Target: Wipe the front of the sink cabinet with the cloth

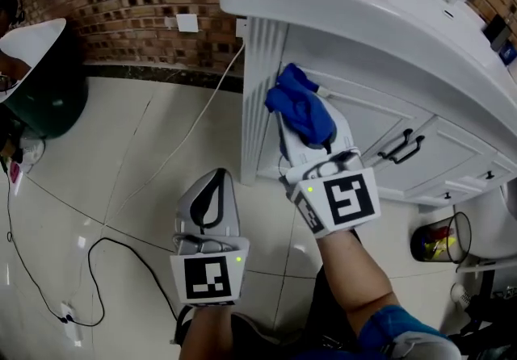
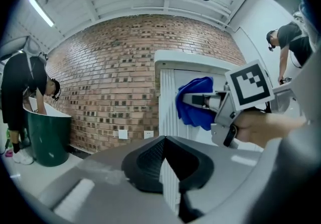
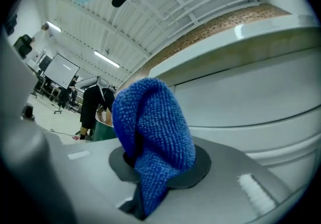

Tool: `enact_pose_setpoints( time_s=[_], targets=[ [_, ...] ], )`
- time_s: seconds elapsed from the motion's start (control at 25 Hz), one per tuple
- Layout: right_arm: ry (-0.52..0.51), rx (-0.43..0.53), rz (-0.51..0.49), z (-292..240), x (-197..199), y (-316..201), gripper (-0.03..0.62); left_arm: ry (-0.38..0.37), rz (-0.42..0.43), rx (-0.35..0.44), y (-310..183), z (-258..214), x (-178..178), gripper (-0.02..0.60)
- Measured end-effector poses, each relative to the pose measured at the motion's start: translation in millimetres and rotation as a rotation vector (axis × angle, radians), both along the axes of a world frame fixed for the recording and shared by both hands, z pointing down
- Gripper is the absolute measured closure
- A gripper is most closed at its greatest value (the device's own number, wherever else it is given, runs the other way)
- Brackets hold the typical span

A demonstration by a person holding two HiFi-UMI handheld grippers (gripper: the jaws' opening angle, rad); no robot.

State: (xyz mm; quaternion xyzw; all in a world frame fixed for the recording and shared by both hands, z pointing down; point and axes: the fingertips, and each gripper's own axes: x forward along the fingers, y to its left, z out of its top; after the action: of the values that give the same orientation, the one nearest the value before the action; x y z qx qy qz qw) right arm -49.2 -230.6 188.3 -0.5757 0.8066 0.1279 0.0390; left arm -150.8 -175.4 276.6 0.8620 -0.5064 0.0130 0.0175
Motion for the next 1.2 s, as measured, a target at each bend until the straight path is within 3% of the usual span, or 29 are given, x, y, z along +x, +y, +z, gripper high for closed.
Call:
enact_pose_setpoints(
  time_s=[0.32,0.44,0.56,0.72,0.92,1.2],
  targets=[
    [-0.053,-0.045,-0.175,17.4,-38.4,-10.6,0.536,0.029,0.041,0.000,-3.2,12.0,0.4,0.580],
    [-0.100,-0.035,-0.217,14.1,-21.7,3.0,0.536,0.036,0.087,-0.013,-5.4,22.3,21.0,0.580],
    [-0.072,-0.024,-0.171,15.6,17.1,29.6,0.536,0.083,0.135,-0.021,-6.1,20.9,51.4,0.580],
    [-0.065,-0.004,0.008,6.1,107.8,86.4,0.534,0.124,0.273,-0.006,9.9,18.2,113.1,0.580],
    [-0.114,0.063,0.347,-14.4,243.9,152.1,0.534,0.046,0.416,0.014,44.2,41.1,177.6,0.580],
    [-0.090,0.207,0.715,-45.7,376.6,226.8,0.534,0.033,0.385,0.042,51.7,25.6,204.6,0.580]
  ],
)
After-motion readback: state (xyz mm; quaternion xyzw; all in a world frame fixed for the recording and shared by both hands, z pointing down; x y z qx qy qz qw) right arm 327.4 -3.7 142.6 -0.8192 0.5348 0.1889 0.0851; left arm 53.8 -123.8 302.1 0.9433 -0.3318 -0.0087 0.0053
